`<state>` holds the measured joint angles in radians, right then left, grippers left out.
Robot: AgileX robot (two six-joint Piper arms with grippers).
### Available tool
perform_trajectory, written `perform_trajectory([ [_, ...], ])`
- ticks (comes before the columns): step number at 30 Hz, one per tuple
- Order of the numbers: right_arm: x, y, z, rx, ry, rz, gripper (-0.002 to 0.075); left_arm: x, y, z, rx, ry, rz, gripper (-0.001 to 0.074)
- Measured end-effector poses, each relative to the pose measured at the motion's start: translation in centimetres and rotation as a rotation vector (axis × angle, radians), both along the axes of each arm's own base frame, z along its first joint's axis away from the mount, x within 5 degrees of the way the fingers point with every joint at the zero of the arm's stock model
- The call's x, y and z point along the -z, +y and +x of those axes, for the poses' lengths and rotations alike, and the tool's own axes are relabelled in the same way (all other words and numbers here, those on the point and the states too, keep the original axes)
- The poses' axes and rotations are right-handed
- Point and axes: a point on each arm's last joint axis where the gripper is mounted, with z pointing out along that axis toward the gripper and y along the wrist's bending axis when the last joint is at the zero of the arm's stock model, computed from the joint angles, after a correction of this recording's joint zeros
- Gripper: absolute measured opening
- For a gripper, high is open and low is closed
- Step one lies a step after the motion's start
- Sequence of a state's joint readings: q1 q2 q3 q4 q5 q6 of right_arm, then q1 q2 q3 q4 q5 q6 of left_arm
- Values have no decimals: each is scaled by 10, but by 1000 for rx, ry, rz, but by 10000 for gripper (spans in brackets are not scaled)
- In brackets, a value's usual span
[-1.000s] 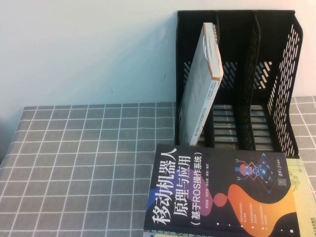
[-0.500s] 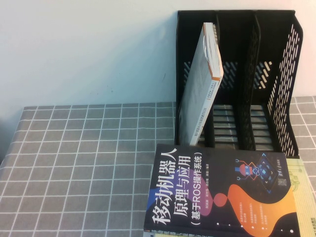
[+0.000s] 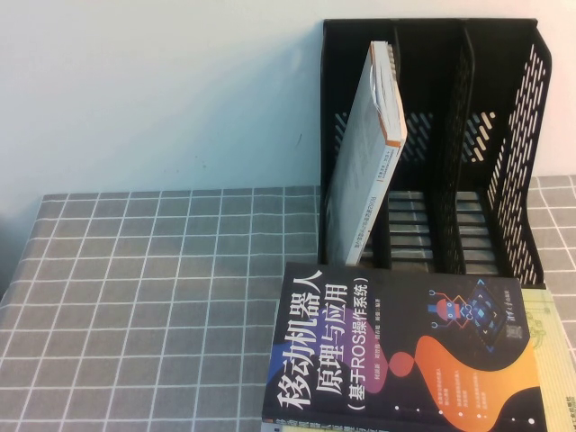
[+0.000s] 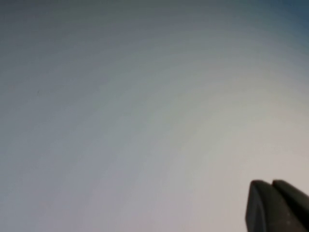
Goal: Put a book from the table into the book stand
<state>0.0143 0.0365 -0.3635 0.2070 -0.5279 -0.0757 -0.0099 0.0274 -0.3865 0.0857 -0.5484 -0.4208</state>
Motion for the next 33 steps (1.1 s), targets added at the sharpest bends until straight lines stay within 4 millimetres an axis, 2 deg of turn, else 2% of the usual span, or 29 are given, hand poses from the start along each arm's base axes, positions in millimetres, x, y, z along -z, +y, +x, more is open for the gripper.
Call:
perform_trajectory([
  [4,-31,3,12,-30,116,-15,-3,-31,0,8,-54,40,33,-3],
  [6,-43,6,24,-61,248,-27,-3,-38,1,20,-62,134,34,-3],
  [9,-45,12,56,-120,552,-53,-3,-39,2,44,-56,329,16,-3],
  [13,-26,19,91,-178,938,-104,-3,-23,4,64,-39,578,-23,-3],
  [17,-6,24,101,-236,1161,-130,-3,-7,5,71,-51,762,-23,-3],
  [25,21,27,102,-279,1301,-169,-3,-1,2,72,40,830,-124,-3],
  [30,40,30,112,-306,1354,-176,-3,3,1,73,89,850,-173,-3],
  [33,47,37,121,-351,1406,-230,-3,12,0,77,94,929,-178,-3],
])
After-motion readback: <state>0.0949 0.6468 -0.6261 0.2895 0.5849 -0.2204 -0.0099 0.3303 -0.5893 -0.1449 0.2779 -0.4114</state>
